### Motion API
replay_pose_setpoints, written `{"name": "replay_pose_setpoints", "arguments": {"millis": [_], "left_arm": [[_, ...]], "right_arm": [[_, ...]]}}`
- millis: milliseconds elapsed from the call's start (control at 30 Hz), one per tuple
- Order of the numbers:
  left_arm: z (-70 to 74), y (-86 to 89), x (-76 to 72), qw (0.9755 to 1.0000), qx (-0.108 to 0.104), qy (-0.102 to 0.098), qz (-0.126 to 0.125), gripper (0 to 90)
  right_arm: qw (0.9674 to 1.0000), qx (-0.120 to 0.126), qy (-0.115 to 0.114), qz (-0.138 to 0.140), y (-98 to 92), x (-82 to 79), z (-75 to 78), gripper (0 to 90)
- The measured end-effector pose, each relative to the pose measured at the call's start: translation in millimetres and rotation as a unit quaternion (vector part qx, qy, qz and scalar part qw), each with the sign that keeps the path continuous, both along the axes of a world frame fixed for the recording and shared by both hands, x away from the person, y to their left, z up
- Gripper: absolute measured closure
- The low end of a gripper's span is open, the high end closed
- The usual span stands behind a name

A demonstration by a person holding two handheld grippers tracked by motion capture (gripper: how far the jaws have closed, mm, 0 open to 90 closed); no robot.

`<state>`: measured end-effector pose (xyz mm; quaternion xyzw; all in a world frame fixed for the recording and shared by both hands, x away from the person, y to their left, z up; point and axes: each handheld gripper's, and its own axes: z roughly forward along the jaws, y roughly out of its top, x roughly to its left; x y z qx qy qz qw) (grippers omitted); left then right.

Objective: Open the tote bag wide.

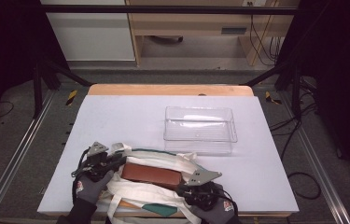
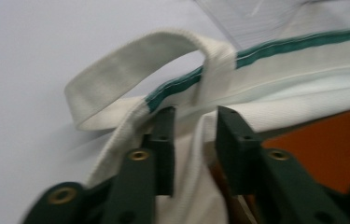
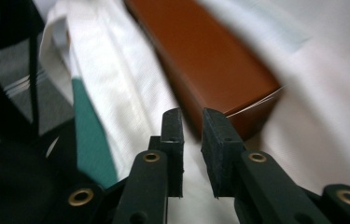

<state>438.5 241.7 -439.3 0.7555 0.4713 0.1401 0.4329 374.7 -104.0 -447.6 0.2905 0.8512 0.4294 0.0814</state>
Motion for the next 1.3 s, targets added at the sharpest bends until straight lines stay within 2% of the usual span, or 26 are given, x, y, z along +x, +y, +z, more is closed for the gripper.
{"name": "replay_pose_setpoints", "arguments": {"millis": [33, 67, 100, 133, 167, 200, 233, 300, 367, 400, 433, 467, 500, 567, 667, 700, 733, 767, 833, 900, 933, 1133, 1300], "left_arm": [[4.4, 0.2, -4.6, 0.9999, 0.004, -0.011, 0.004, 62.5], [4.4, 0.2, -4.6, 0.9999, 0.004, -0.011, 0.004, 59.8], [12.9, 0.6, -13.7, 0.9992, 0.015, -0.035, 0.008, 60.0], [12.9, 0.6, -13.7, 0.9992, 0.015, -0.035, 0.008, 60.0], [20.4, 1.9, -23.1, 0.9985, 0.01, -0.053, 0.008, 62.7], [20.4, 1.9, -23.1, 0.9985, 0.01, -0.053, 0.008, 66.4], [23.4, 1.9, -28.0, 0.9982, 0.012, -0.059, 0.002, 70.4], [25.2, -2.0, -45.8, 0.9976, 0.017, -0.059, -0.032, 78.5], [20.5, -6.6, -58.6, 0.9959, 0.042, -0.057, -0.058, 84.8], [20.5, -6.6, -58.6, 0.9959, 0.042, -0.057, -0.058, 86.4], [14.0, -10.7, -67.0, 0.9936, 0.057, -0.051, -0.083, 88.3], [14.0, -10.7, -67.0, 0.9936, 0.057, -0.051, -0.083, 89.1], [6.3, -16.0, -70.2, 0.9916, 0.074, -0.042, -0.097, 89.5], [-2.0, -20.8, -68.9, 0.9898, 0.087, -0.029, -0.11, 89.6], [-8.0, -23.9, -67.1, 0.9882, 0.099, -0.013, -0.116, 89.7], [-9.9, -24.2, -66.4, 0.988, 0.104, -0.005, -0.115, 89.8], [-12.6, -24.6, -65.1, 0.9875, 0.109, 0.011, -0.114, 89.8], [-12.6, -24.6, -65.1, 0.9875, 0.109, 0.011, -0.114, 89.7], [-17.7, -26.1, -63.2, 0.9848, 0.123, 0.03, -0.119, 89.7], [-19.5, -27.5, -63.5, 0.9838, 0.13, 0.031, -0.12, 89.7], [-19.5, -27.7, -63.8, 0.9836, 0.132, 0.03, -0.119, 89.7], [-20.2, -28.1, -63.7, 0.9838, 0.131, 0.029, -0.118, 89.6], [-19.0, -27.3, -63.1, 0.9844, 0.127, 0.028, -0.119, 89.0]], "right_arm": [[0.9999, 0.006, -0.007, -0.005, -2.8, 1.4, 3.3, 76.8], [0.9998, 0.01, -0.009, -0.011, -5.2, 2.8, 6.7, 75.9], [0.9996, 0.014, -0.017, -0.018, -7.8, 3.7, 10.0, 75.6], [0.9996, 0.014, -0.017, -0.018, -7.8, 3.7, 10.0, 75.6], [0.9989, 0.017, -0.033, -0.029, -12.6, 6.4, 16.5, 76.1], [0.9989, 0.017, -0.033, -0.029, -12.6, 6.4, 16.5, 76.1], [0.998, 0.017, -0.045, -0.041, -15.4, 8.6, 20.3, 77.6], [0.9975, 0.015, -0.049, -0.049, -17.5, 13.8, 22.4, 79.0], [0.9973, 0.011, -0.049, -0.053, -16.8, 19.1, 22.7, 80.8], [0.9974, 0.008, -0.048, -0.053, -15.3, 21.4, 22.5, 82.3], [0.9975, 0.004, -0.048, -0.052, -12.8, 23.3, 21.8, 84.3], [0.9975, 0.004, -0.048, -0.052, -12.8, 23.3, 21.8, 84.3], [0.9979, -0.007, -0.041, -0.049, -6.9, 27.0, 18.7, 88.1], [0.9974, -0.025, -0.04, -0.054, -1.4, 31.0, 14.3, 90.0], [0.9961, -0.038, -0.042, -0.067, 1.1, 35.4, 11.1, 90.0], [0.9946, -0.045, -0.042, -0.084, -0.1, 41.6, 9.7, 90.0], [0.994, -0.047, -0.042, -0.089, -0.9, 43.9, 9.1, 90.0], [0.9934, -0.05, -0.039, -0.096, -1.8, 47.2, 7.7, 90.0], [0.9928, -0.052, -0.039, -0.101, -2.8, 50.9, 5.3, 90.0], [0.992, -0.061, -0.032, -0.106, -3.7, 56.4, -0.5, 90.0], [0.9917, -0.067, -0.03, -0.106, -4.3, 58.4, -3.5, 90.0], [0.9928, -0.061, -0.01, -0.102, -7.3, 65.0, -18.5, 90.0], [0.9927, -0.062, -0.011, -0.102, -6.5, 64.5, -20.0, 90.0]]}}
